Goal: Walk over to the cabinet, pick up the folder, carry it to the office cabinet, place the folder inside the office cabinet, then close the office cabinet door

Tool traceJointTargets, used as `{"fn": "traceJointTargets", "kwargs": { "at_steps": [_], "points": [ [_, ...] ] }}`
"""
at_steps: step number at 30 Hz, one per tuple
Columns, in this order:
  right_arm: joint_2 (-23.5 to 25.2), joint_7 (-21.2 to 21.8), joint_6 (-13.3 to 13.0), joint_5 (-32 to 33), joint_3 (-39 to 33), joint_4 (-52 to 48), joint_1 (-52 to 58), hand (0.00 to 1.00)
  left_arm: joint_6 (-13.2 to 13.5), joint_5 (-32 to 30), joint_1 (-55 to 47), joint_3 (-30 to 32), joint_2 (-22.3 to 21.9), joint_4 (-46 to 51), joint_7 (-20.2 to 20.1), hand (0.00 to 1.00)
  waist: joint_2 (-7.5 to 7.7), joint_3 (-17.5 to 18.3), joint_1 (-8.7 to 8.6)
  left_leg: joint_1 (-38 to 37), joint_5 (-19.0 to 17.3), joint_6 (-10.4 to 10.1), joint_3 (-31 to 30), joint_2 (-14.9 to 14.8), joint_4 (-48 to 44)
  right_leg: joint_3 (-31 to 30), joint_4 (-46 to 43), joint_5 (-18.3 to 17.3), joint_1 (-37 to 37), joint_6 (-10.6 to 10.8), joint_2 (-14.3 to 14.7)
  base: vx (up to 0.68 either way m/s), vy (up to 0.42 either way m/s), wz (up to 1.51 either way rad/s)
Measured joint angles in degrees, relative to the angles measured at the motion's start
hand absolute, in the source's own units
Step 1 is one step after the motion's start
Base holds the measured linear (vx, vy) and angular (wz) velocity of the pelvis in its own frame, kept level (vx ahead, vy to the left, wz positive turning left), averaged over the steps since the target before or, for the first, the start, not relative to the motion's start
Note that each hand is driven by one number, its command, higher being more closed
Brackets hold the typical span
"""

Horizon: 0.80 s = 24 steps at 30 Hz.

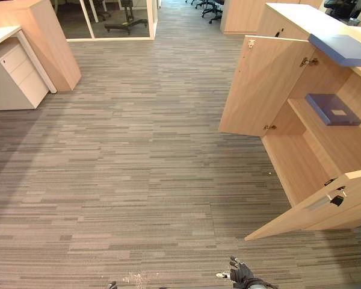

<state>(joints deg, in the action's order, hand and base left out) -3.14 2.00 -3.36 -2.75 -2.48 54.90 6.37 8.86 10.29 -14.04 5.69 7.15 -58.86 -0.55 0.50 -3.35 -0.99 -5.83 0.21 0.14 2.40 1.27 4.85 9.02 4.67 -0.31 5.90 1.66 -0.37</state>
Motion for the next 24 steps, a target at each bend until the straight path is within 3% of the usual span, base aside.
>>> {"fn": "traceJointTargets", "kwargs": {
  "at_steps": [3,9,11,13,15,17,20,22,24],
  "points": [
    [0.24,-0.03,0.34,-2.13,0.05,-4.8,2.21,0.0,-0.04,-0.02,-1.13,0.01,0.09,2.19,-0.01,0.0,0.4,-0.24,-0.04,0.01,-0.02,-0.02,0.0,0.0,0.0,0.0,0.0,0.0,-0.02,0.0,-0.01,0.0,0.0,0.0],
    [0.3,0.05,0.5,-2.77,-0.06,-5.09,2.41,0.0,-0.04,0.0,-1.37,0.03,0.43,2.73,-0.51,0.0,0.65,-0.38,-0.35,0.29,-0.41,-0.34,0.23,-0.16,-0.73,-0.03,-0.04,0.0,-0.03,-0.02,0.05,-0.02,-0.004,0.0],
    [0.49,0.04,0.44,-1.07,0.09,-5.11,2.16,0.0,-0.12,0.62,-1.41,0.19,0.52,4.68,-0.49,0.0,1.0,-1.45,-0.11,4.61,-5.76,-1.01,0.94,-0.89,-11.03,-0.21,-1.17,-0.3,-0.25,-0.35,0.21,-0.03,-0.012,-0.12],
    [0.43,0.04,0.21,0.15,0.06,-5.54,1.95,0.0,-0.11,1.2,-1.59,1.16,-0.12,7.51,-0.47,0.0,0.63,-3.51,0.49,9.04,-10.49,-3.0,2.71,-2.9,-22.8,-0.86,-2.83,-2.06,-0.27,-2.21,1.18,-0.05,-0.028,-0.25],
    [0.47,-0.05,0.0,1.68,0.34,-5.93,1.75,0.0,0.05,2.72,-1.34,2.65,-0.34,10.77,-0.4,0.0,0.7,-5.08,0.81,16.62,-11.3,-4.29,5.03,-5.94,-39.65,-1.69,-4.44,-3.71,-0.08,-4.03,2.1,-0.06,-0.053,-0.2],
    [0.41,-0.64,-0.06,1.98,0.31,-6.5,1.69,0.0,0.24,4.17,-1.45,4.44,-1.59,12.06,-0.3,0.0,0.22,-5.74,1.37,22.15,-13.15,-2.54,6.76,-9.21,-49.27,-2.46,-6.1,-4.84,0.29,-4.78,2.71,0.04,-0.037,-0.23],
    [0.07,-1.19,-0.09,2.65,0.08,-6.22,1.81,0.0,0.78,6.29,-1.42,5.33,-2.43,12.44,-0.1,0.0,0.56,-5.89,2.15,25.48,-13.5,-3.2,6.28,-9.91,-42.33,-4.11,-6.48,-5.58,0.5,-4.67,1.13,0.14,0.054,-0.28],
    [0.05,-1.16,-0.21,3.67,0.05,-5.62,1.68,0.0,0.99,6.53,-1.34,5.5,-2.79,12.43,0.01,0.0,0.52,-5.95,2.84,25.85,-11.07,-3.29,5.61,-8.62,-31.5,-5.52,-6.54,-6.34,0.75,-3.55,-0.72,0.24,0.19,-0.3],
    [0.0,-1.17,-0.21,3.88,0.05,-5.55,1.82,0.0,1.16,6.48,-1.32,6.03,-3.6,12.45,0.07,0.0,0.13,-5.79,3.07,25.79,-5.33,-3.74,5.76,-7.45,-20.11,-6.3,-6.68,-7.71,1.29,-1.43,-3.18,0.31,0.282,-0.25]
  ]
}}
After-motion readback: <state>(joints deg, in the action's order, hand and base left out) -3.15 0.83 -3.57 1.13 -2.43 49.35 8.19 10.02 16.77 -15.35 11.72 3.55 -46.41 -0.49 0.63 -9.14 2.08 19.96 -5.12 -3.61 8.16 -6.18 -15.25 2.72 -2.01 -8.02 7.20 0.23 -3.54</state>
